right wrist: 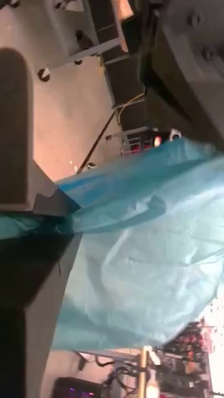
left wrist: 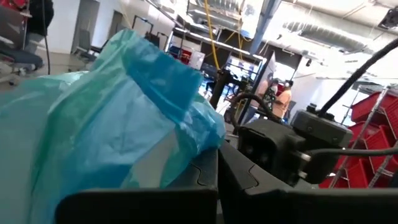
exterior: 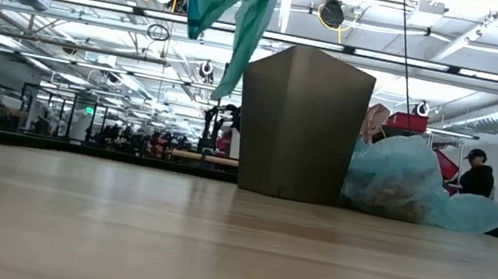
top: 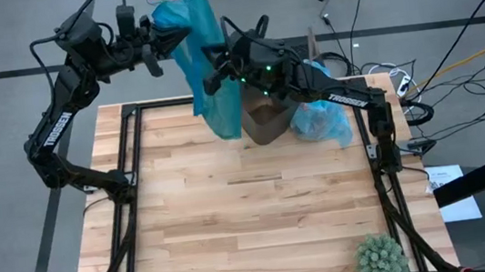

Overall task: Place trash/remove bag and relplace
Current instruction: Insert the dark blue trash bag into the trash bin

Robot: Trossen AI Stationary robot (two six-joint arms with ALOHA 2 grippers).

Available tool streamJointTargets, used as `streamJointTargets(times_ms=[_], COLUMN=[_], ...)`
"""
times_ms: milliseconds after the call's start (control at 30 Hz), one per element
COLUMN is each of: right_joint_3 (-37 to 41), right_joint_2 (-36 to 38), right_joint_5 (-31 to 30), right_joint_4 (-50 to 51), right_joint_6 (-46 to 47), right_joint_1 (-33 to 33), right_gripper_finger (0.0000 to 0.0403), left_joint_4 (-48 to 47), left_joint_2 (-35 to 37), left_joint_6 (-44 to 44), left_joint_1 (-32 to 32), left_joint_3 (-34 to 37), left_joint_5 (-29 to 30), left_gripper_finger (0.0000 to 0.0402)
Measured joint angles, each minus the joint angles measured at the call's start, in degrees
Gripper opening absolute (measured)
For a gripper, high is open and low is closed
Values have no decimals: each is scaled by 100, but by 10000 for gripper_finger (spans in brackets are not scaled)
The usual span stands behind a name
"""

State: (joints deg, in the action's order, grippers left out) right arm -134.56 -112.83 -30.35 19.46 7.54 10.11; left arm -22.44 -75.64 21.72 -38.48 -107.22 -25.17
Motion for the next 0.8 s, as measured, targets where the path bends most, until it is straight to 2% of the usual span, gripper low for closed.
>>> streamJointTargets(times_ms=[200,333,467,600,800], right_joint_3=[0,-7,-11,-11,-7], right_joint_2=[268,636,946,1129,1127], right_joint_5=[-29,-328,-451,-434,-289], right_joint_4=[-164,-300,-523,-501,-425], right_joint_6=[-299,-693,-975,-925,-850], right_joint_1=[9,0,12,42,44], right_gripper_finger=[2,1,0,0,0], left_joint_4=[309,705,1033,917,930], left_joint_2=[0,41,79,60,-211], left_joint_6=[-24,-322,-580,-597,-575], left_joint_1=[0,0,0,0,231], left_joint_3=[2,2,2,8,7], left_joint_5=[-247,-253,-258,-385,-473], left_gripper_finger=[0,11,43,84,146])
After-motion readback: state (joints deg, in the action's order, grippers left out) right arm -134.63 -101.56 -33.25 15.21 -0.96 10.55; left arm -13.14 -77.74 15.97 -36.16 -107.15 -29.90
